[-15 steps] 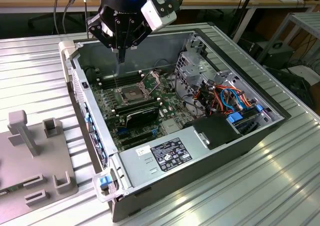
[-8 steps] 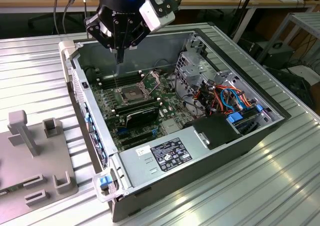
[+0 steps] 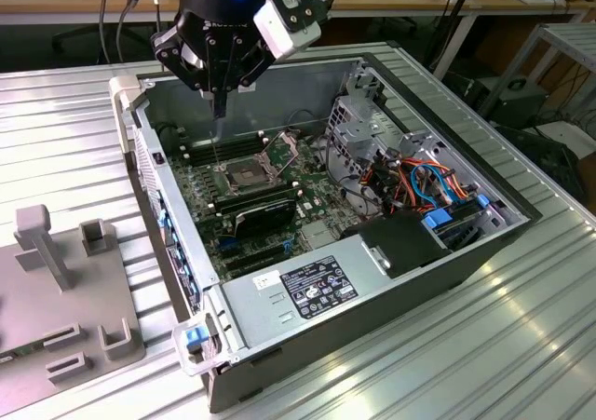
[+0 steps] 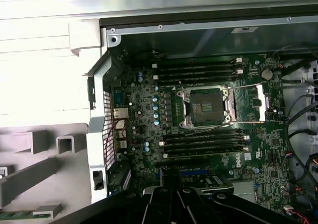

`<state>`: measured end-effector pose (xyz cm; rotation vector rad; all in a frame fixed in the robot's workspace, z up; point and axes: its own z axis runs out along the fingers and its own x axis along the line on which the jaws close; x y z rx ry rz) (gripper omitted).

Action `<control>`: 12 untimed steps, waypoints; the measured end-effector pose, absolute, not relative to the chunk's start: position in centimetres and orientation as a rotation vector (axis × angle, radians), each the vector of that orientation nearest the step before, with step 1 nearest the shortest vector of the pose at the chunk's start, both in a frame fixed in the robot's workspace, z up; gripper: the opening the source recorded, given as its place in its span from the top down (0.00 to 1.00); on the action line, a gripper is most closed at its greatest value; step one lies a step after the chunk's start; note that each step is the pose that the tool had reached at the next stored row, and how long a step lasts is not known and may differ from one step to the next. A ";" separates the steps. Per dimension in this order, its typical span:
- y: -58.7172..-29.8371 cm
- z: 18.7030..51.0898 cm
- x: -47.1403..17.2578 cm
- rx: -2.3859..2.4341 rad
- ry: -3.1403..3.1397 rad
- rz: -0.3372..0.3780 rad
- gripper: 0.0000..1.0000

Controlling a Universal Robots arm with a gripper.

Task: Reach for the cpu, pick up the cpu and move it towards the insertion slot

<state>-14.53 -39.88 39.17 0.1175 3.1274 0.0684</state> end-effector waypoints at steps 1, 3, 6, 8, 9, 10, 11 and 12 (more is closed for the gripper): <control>-39.9 39.2 -14.6 0.118 3.128 0.068 0.89; -39.9 39.2 -14.7 0.118 3.128 0.068 0.89; -39.9 39.1 -14.8 0.118 3.129 0.068 0.89; -39.9 39.1 -14.9 0.118 3.129 0.068 0.89; -39.9 39.1 -15.0 0.118 3.129 0.068 0.89; -39.9 39.1 -15.0 0.118 3.129 0.068 0.89; -39.9 39.1 -15.0 0.117 3.130 0.068 0.89; -39.9 39.1 -15.0 0.118 3.130 0.068 0.89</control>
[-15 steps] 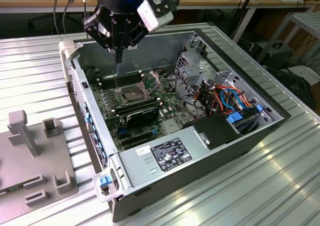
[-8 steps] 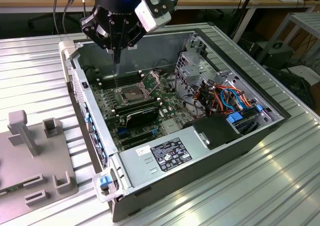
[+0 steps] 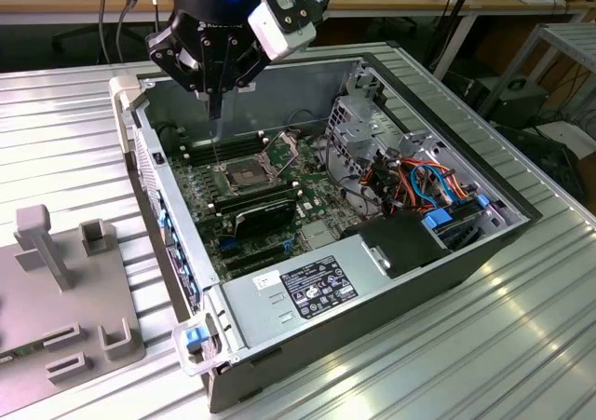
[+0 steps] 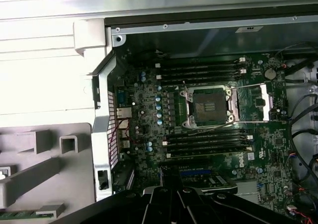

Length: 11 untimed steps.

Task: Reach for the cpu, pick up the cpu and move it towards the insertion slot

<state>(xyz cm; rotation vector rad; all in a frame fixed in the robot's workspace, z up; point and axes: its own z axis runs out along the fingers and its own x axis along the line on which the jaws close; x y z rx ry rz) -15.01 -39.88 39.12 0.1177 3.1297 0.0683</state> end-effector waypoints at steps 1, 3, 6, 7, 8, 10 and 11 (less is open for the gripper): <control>-39.9 39.1 -15.0 0.118 3.130 0.068 0.89; -39.9 39.1 -15.1 0.118 3.130 0.068 0.89; -39.9 39.1 -15.2 0.118 3.131 0.068 0.89; -39.9 39.1 -15.2 0.118 3.131 0.068 0.89; -39.9 39.1 -15.2 0.118 3.131 0.068 0.89; -39.9 39.1 -15.4 0.118 3.131 0.068 0.89; -39.9 39.1 -15.4 0.118 3.131 0.068 0.89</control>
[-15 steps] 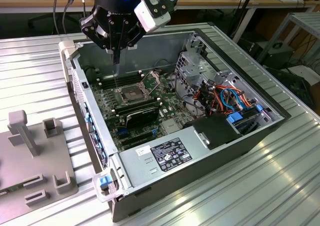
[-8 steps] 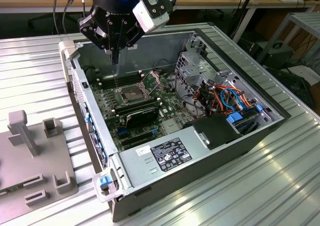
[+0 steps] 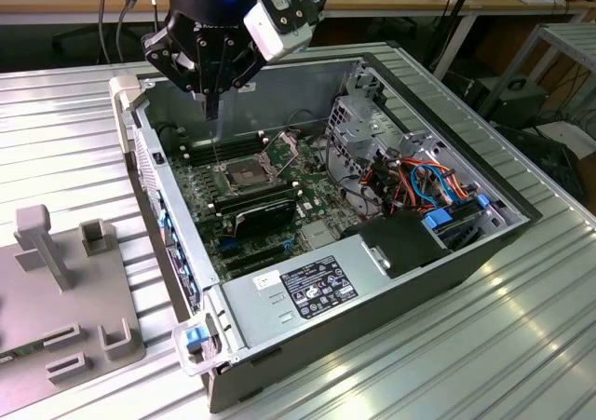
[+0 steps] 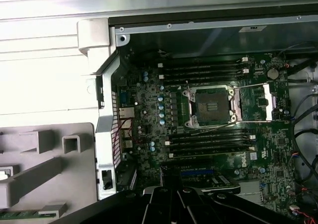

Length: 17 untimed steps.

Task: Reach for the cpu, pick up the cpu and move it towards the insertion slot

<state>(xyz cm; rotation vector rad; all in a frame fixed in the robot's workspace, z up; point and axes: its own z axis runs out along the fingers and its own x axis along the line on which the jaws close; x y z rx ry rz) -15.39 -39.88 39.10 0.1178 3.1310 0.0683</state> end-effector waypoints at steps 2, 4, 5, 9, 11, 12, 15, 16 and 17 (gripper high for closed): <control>-39.9 39.1 -15.5 0.118 3.131 0.068 0.89; -39.9 39.1 -15.6 0.118 3.131 0.068 0.89; -39.9 39.1 -15.6 0.118 3.131 0.068 0.89; -39.9 39.1 -15.8 0.118 3.131 0.068 0.89; -39.9 39.1 -16.0 0.118 3.132 0.068 0.89; -39.9 39.1 -16.0 0.118 3.132 0.068 0.89; -39.9 39.1 -16.3 0.118 3.132 0.068 0.89; -39.9 39.1 -16.4 0.118 3.132 0.068 0.89; -39.9 39.1 -16.5 0.118 3.132 0.068 0.89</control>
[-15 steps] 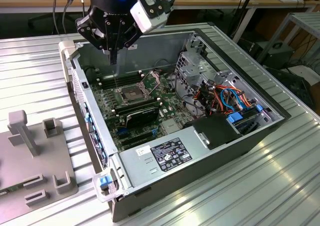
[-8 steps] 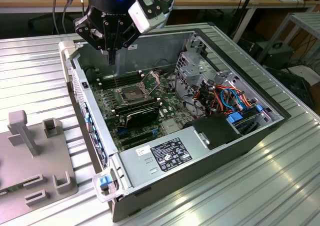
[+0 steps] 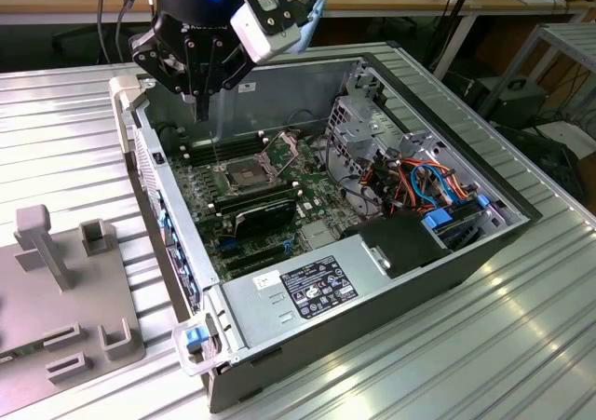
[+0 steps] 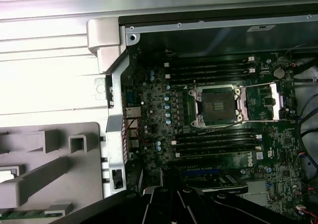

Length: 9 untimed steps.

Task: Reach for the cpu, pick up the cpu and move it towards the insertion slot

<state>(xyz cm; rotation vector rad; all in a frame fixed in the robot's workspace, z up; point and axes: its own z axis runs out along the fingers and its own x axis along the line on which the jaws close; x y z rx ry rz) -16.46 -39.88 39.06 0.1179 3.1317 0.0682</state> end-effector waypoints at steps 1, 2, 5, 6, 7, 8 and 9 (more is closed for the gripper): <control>-39.9 39.1 -16.5 0.118 3.132 0.068 0.89; -39.9 39.1 -16.6 0.118 3.132 0.068 0.89; -39.9 39.0 -16.7 0.118 3.132 0.068 0.89; -39.9 39.0 -16.8 0.118 3.133 0.068 0.89; -39.9 39.0 -16.8 0.118 3.133 0.068 0.89; -39.9 39.0 -16.8 0.118 3.133 0.068 0.89; -39.9 39.0 -16.9 0.118 3.133 0.068 0.89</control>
